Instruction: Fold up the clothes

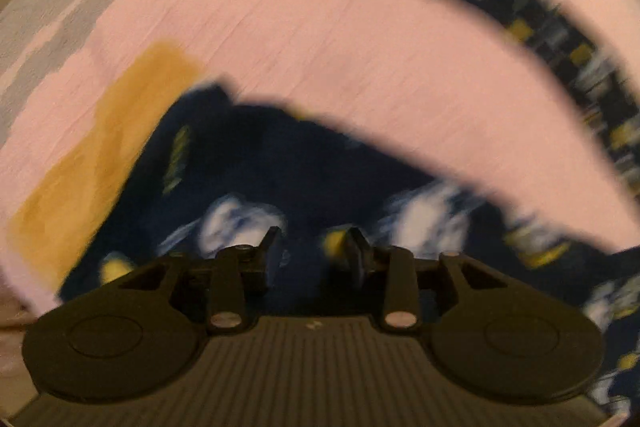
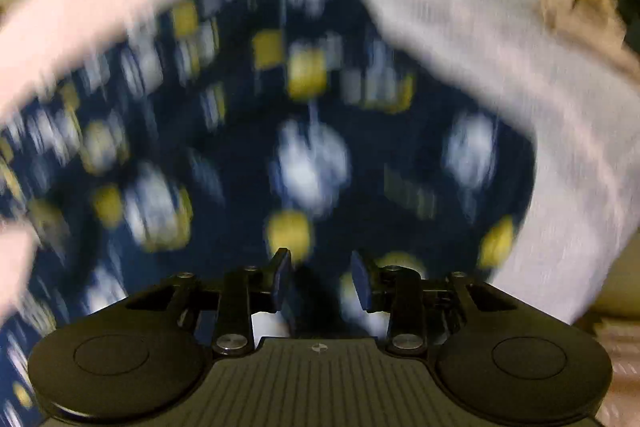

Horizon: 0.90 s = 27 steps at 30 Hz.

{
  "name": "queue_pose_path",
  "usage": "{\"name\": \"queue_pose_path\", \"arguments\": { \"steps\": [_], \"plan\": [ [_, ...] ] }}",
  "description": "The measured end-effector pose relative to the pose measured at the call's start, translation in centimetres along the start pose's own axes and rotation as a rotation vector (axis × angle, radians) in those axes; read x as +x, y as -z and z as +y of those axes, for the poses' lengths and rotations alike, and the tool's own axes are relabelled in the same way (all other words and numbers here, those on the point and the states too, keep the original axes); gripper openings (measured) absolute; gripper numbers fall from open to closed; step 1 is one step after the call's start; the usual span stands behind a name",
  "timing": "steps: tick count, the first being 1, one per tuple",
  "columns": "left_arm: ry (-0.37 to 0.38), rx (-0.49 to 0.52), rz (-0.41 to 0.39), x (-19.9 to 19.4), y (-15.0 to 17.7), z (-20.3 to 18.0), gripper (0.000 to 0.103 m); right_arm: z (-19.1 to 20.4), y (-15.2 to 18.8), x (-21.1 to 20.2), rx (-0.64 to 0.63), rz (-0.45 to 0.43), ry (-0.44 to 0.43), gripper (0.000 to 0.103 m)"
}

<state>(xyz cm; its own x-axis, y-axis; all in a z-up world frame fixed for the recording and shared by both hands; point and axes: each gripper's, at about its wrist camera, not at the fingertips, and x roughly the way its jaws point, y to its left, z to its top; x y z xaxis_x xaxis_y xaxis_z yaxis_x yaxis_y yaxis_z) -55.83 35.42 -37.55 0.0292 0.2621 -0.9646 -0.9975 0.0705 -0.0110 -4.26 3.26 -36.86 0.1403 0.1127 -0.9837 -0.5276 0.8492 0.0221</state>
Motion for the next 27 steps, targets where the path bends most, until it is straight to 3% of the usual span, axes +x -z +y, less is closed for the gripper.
{"name": "queue_pose_path", "arguments": {
  "steps": [1, 5, 8, 9, 16, 27],
  "plan": [
    [0.005, 0.003, -0.008, -0.7, -0.2, -0.3, 0.025, 0.0, 0.4, 0.0, 0.01, 0.035, 0.018, 0.036],
    [0.012, 0.133, -0.045, -5.0, -0.7, -3.7, 0.029, 0.8, 0.3, -4.3, -0.021, -0.042, -0.057, 0.037],
    [0.053, 0.215, -0.082, -8.9, 0.2, -6.9, 0.038, 2.6, 0.1, -7.6, -0.129, -0.072, -0.106, 0.064],
    [0.07, 0.228, -0.085, -10.1, 0.7, -7.9, 0.039, 3.2, 0.3, -8.8, -0.16, -0.089, -0.125, 0.066],
    [0.111, 0.276, -0.12, -16.9, 7.6, -13.1, 0.043, 3.7, 2.7, -12.2, -0.33, -0.1, -0.184, 0.067],
    [0.076, 0.268, -0.194, -26.0, 19.6, -15.4, 0.045, -4.1, 9.1, -16.8, -0.468, -0.13, -0.231, 0.068]
  ]
}}
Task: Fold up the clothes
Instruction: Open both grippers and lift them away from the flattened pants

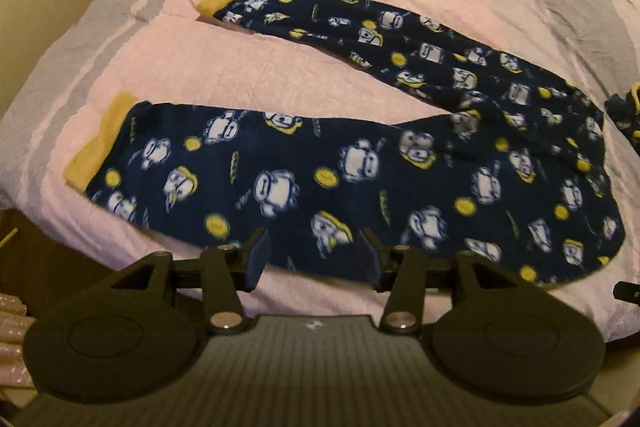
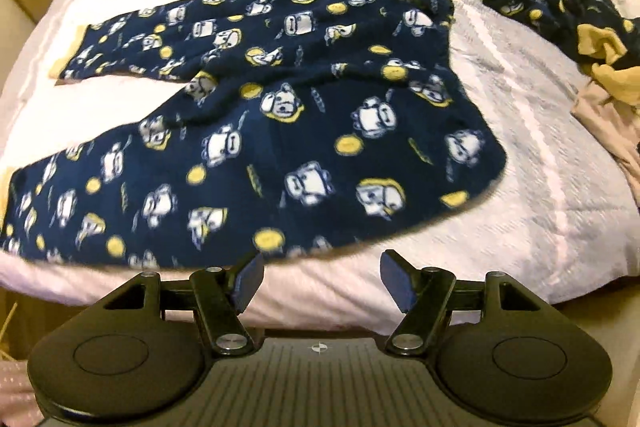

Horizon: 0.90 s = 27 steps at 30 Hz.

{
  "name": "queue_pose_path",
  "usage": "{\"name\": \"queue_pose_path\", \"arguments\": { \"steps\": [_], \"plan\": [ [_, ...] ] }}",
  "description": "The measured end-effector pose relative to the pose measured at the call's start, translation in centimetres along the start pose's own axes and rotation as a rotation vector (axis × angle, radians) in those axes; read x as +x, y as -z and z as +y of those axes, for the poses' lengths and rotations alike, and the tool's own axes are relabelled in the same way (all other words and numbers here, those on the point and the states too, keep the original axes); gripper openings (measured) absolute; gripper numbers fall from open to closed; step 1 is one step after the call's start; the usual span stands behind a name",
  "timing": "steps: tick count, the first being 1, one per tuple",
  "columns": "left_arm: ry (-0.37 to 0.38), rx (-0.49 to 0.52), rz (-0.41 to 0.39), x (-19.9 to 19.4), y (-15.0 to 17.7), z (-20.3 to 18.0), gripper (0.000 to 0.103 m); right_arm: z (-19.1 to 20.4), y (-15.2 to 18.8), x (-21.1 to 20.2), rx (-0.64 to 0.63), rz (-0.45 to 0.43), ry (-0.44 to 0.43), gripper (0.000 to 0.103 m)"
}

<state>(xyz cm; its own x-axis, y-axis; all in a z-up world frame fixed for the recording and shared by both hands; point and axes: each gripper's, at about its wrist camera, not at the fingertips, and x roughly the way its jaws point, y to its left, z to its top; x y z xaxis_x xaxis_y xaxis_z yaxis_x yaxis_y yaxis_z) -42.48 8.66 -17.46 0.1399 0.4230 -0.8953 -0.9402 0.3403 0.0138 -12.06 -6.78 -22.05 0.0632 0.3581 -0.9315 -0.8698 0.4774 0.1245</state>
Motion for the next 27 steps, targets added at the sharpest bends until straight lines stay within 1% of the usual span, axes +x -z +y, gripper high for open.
{"name": "queue_pose_path", "arguments": {
  "steps": [3, 6, 7, 9, 12, 17, 21, 23, 27],
  "plan": [
    [-0.003, -0.006, -0.017, -2.9, 1.5, -0.7, 0.048, 0.2, 0.8, -2.3, -0.03, -0.031, -0.012, 0.068],
    [-0.009, 0.001, -0.057, -5.4, 2.1, -1.1, 0.056, 1.0, 1.4, -4.8, -0.076, -0.083, -0.031, 0.069],
    [-0.013, 0.007, -0.073, -6.1, 2.3, -1.2, 0.061, 1.2, 1.6, -5.5, -0.09, -0.099, -0.034, 0.07],
    [-0.022, 0.025, -0.098, -7.1, 2.5, -1.5, 0.061, 1.6, 1.9, -6.4, -0.11, -0.12, -0.035, 0.072],
    [-0.026, 0.047, -0.122, -8.1, 2.8, -1.7, 0.062, 1.6, 2.3, -6.8, -0.1, -0.12, -0.04, 0.073],
    [-0.015, 0.05, -0.108, -8.7, 3.9, -1.1, 0.062, 2.1, 2.7, -6.9, -0.104, -0.098, -0.048, 0.074],
    [-0.01, 0.057, -0.096, -9.1, 4.8, -0.5, 0.062, 2.8, 3.3, -7.3, -0.119, -0.096, -0.049, 0.08],
    [-0.011, 0.06, -0.09, -9.2, 5.3, -0.2, 0.062, 3.0, 3.7, -7.4, -0.123, -0.09, -0.047, 0.082],
    [-0.014, 0.06, -0.074, -9.1, 6.4, 0.3, 0.062, 3.3, 4.7, -7.2, -0.129, -0.067, -0.052, 0.082]
  ]
}}
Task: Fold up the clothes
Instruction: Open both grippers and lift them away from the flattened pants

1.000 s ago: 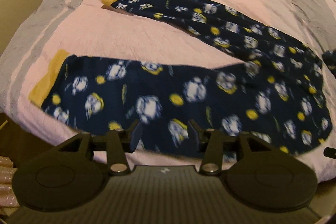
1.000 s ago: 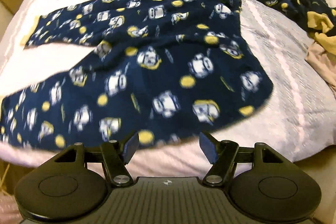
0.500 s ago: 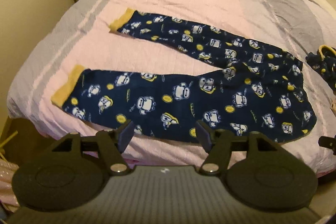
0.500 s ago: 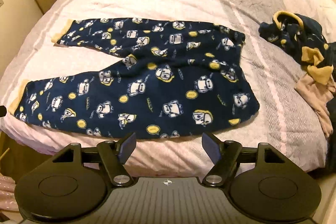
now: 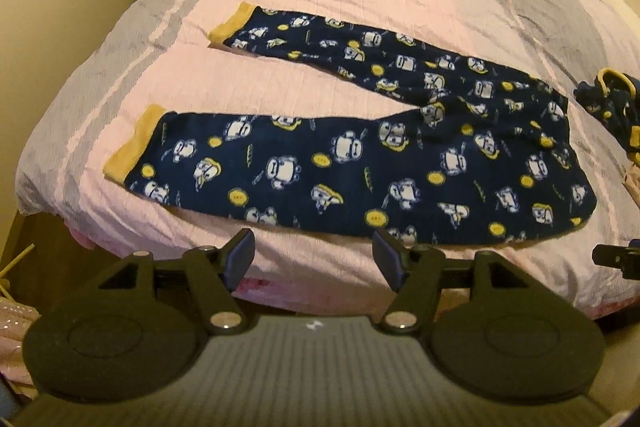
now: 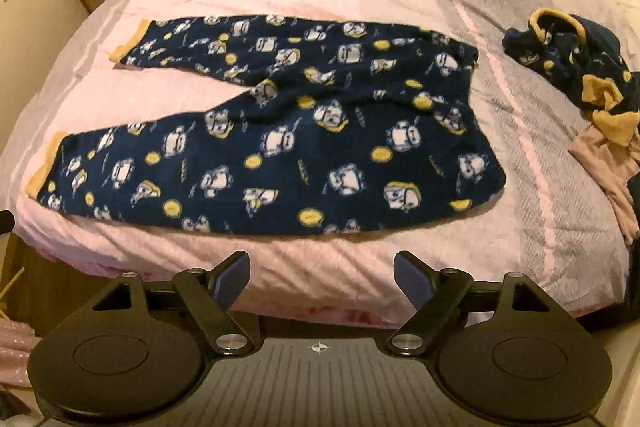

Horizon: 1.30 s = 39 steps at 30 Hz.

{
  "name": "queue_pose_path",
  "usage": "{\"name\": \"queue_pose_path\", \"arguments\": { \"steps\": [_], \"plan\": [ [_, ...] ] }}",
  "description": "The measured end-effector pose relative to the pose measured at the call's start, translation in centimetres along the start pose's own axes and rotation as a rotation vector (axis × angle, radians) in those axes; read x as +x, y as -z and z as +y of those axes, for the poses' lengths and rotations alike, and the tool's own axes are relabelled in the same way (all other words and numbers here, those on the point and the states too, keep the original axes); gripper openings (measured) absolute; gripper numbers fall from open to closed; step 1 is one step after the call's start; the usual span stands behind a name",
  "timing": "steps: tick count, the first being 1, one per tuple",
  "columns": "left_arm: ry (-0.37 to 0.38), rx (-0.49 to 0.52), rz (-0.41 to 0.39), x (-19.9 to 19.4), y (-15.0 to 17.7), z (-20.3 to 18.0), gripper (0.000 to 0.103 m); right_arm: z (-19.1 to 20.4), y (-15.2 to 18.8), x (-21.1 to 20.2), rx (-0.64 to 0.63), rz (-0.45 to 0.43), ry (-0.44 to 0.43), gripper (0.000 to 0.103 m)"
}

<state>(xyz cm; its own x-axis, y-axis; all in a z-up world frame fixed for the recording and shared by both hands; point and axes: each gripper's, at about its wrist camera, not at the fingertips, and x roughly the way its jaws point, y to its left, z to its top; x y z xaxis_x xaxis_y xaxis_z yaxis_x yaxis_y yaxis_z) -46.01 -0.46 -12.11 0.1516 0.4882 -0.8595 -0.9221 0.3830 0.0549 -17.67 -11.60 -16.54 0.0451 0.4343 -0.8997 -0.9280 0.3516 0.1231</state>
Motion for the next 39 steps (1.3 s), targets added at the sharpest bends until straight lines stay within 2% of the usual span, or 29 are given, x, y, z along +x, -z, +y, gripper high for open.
{"name": "queue_pose_path", "arguments": {
  "steps": [8, 15, 26, 35, 39],
  "plan": [
    [-0.007, 0.005, 0.044, 0.2, 2.7, 0.6, 0.062, 0.0, 2.6, 0.3, 0.014, 0.05, 0.007, 0.082],
    [-0.009, -0.007, 0.032, -0.5, 3.6, 1.1, 0.062, 0.1, 3.2, -0.7, 0.019, 0.032, 0.023, 0.083],
    [-0.022, -0.026, 0.004, -1.0, 3.4, 2.1, 0.062, 0.3, 2.5, -2.2, 0.008, -0.023, 0.033, 0.083],
    [-0.051, -0.051, 0.026, 0.3, 2.5, 3.5, 0.062, 0.7, 1.1, -1.1, -0.008, -0.01, 0.026, 0.083],
    [-0.042, -0.054, 0.011, 1.0, 1.6, 4.1, 0.062, 1.0, 0.1, 0.1, -0.012, 0.008, 0.019, 0.083]
  ]
}}
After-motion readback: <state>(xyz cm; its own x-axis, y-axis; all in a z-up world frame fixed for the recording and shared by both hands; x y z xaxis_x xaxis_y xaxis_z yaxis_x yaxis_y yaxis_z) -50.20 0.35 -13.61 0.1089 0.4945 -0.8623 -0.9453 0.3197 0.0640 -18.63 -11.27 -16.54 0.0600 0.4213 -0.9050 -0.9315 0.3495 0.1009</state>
